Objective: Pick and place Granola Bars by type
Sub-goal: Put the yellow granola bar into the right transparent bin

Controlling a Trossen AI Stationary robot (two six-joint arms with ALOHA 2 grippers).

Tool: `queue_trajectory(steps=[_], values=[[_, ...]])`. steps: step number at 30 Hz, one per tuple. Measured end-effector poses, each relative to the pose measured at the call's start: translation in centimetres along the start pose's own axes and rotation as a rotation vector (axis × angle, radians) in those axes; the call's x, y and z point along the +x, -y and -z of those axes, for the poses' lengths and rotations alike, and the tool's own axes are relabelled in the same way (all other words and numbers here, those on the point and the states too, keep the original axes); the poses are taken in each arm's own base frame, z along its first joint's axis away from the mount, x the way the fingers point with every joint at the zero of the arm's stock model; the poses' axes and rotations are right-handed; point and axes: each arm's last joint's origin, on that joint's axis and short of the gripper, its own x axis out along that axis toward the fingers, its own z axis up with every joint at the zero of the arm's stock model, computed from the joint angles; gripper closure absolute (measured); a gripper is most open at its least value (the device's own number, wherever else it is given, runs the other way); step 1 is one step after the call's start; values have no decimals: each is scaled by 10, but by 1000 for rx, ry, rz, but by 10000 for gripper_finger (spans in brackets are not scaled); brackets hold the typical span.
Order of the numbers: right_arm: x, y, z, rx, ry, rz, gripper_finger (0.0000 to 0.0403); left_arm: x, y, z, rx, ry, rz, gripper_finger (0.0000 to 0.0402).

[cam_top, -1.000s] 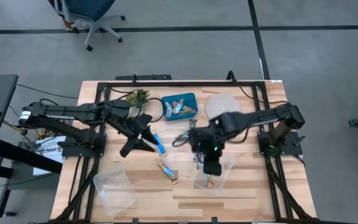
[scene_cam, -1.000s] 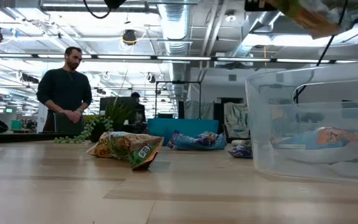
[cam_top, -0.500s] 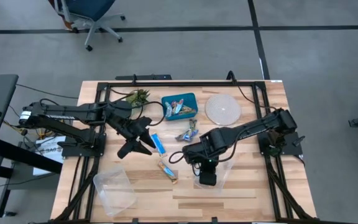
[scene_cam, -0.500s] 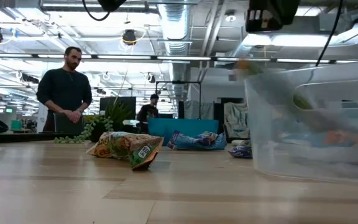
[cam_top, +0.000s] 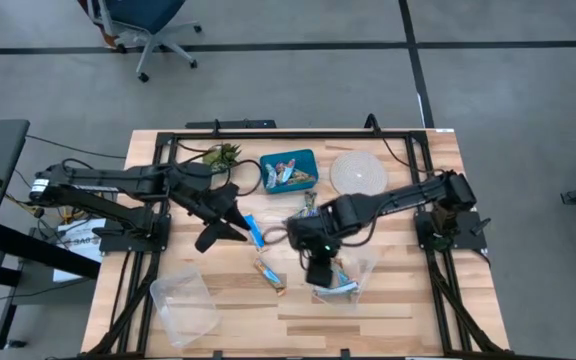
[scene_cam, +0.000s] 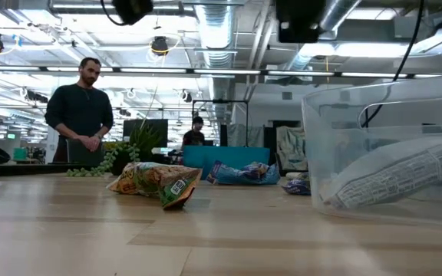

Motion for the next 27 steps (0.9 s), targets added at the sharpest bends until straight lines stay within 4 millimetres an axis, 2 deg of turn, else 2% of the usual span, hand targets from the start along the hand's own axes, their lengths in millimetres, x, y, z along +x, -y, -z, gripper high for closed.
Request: queue_trajectory(steps=[4,7,13,20,24,27], values=[[-6,11,-20,60,156,-25,289,-6,-4,8,-101,-35,-144,247],[0,14,-33,73,217,-38,283,-11,-6,14,-197,-54,-243,256],[47,16,-46,101,174,-32,276,-22,-6,28,-332,-144,-324,275],[99,20,-61,131,169,-43,276,-30,-5,34,-403,-171,-373,282],[119,24,-67,145,139,-33,275,-34,-5,36,-413,-164,-401,283],[120,24,-68,129,123,-37,276,-35,-5,36,-399,-173,-396,283]])
